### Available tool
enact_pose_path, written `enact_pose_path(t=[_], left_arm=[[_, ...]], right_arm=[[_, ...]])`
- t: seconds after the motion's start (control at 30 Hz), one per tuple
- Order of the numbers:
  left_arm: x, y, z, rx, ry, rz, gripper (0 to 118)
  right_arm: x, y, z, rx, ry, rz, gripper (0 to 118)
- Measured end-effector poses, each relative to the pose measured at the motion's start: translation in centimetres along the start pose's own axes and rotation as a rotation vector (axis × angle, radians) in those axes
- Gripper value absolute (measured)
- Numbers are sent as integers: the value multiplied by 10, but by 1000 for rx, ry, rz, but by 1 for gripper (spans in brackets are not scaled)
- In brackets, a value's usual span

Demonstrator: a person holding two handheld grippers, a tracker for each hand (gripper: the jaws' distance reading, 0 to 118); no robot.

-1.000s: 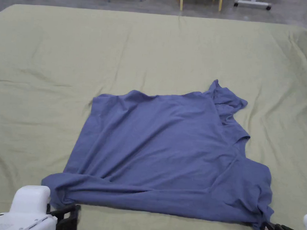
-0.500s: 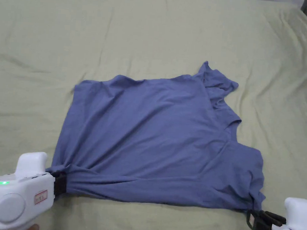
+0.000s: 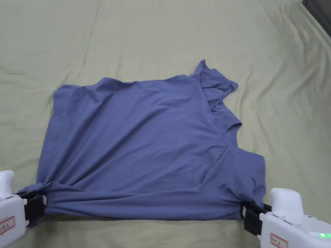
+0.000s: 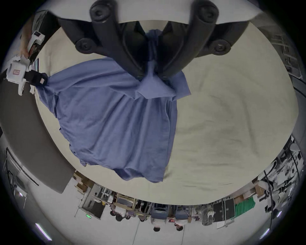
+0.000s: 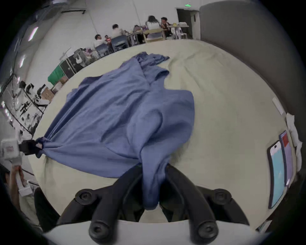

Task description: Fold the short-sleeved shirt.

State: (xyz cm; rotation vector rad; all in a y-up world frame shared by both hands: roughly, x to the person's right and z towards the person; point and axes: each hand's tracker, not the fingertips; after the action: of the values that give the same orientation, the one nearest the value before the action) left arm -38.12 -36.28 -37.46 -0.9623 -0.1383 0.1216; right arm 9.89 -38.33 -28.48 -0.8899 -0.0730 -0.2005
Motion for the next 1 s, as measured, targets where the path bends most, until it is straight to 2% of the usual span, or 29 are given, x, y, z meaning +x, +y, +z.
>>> enact_pose_path(t=[0.07,0.17,0.3,0.4,0.53,0.67,0.7,0.73,0.77,0.8,0.83,0.87,1.0], left_arm=[[8,14,11,25,3,-5,8],[18,59,16,62,7,-51,8],[23,139,-32,69,50,-113,8],[20,183,-93,0,104,-107,8],[21,202,-165,-183,190,-155,8],[20,198,-173,-146,178,-152,11],[20,196,-170,-112,173,-152,29],[19,195,-165,-76,177,-166,59],[18,191,-159,-69,207,-167,89],[14,186,-147,-56,209,-180,93],[10,179,-134,-8,173,-180,93],[7,170,-119,21,168,-176,93],[-2,115,-55,132,185,-171,93]], right_arm=[[-2,13,15,60,22,-17,12],[-16,60,18,93,-20,65,12],[-22,148,-35,109,7,57,12],[-31,202,-99,41,1,65,12],[-37,221,-163,-101,-34,69,12],[-36,213,-173,-91,-22,90,12],[-36,211,-171,-73,-19,92,22],[-36,209,-167,-61,-29,91,49],[-34,208,-165,-63,-34,90,92],[-31,204,-160,-69,-26,91,118],[-28,197,-145,-40,50,76,118],[-26,189,-126,24,74,59,118],[-23,145,-63,65,110,54,118]])
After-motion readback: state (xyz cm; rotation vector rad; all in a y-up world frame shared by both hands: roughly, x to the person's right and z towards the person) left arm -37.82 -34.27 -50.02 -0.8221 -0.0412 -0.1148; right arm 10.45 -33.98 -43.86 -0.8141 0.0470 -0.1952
